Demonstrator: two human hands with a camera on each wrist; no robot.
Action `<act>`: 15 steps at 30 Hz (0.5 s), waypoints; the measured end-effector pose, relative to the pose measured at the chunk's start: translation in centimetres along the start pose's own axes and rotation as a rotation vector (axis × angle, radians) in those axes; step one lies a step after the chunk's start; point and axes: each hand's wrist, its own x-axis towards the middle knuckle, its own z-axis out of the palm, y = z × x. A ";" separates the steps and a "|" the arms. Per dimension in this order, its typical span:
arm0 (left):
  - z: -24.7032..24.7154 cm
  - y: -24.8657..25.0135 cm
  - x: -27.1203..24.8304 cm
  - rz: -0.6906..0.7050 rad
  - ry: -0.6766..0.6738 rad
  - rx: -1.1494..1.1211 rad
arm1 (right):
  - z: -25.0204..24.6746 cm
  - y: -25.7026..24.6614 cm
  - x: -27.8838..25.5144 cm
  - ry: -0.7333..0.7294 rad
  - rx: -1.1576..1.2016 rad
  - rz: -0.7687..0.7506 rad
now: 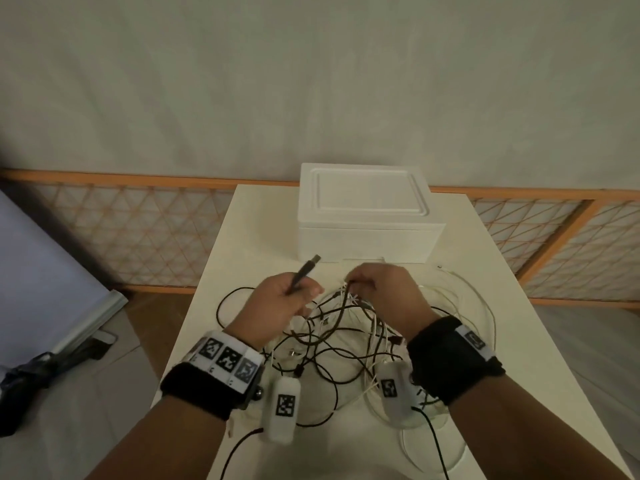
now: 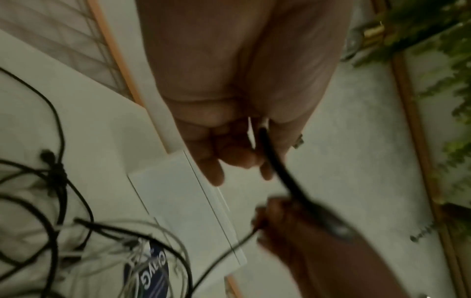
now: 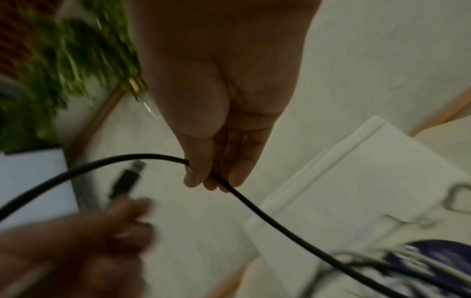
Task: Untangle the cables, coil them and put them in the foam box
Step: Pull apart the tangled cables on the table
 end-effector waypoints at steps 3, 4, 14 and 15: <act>2.0 0.6 0.5 0.047 -0.113 0.141 | -0.6 -2.2 0.6 0.094 0.167 -0.061; 2.7 0.9 0.5 0.043 -0.134 0.098 | -0.6 -2.7 0.6 0.106 0.182 -0.095; 3.2 2.5 0.8 0.146 -0.021 -0.318 | 2.4 1.6 -2.2 -0.220 -0.068 0.073; 3.1 2.5 0.8 0.172 -0.031 -0.312 | 2.6 2.2 -2.4 -0.234 -0.110 0.098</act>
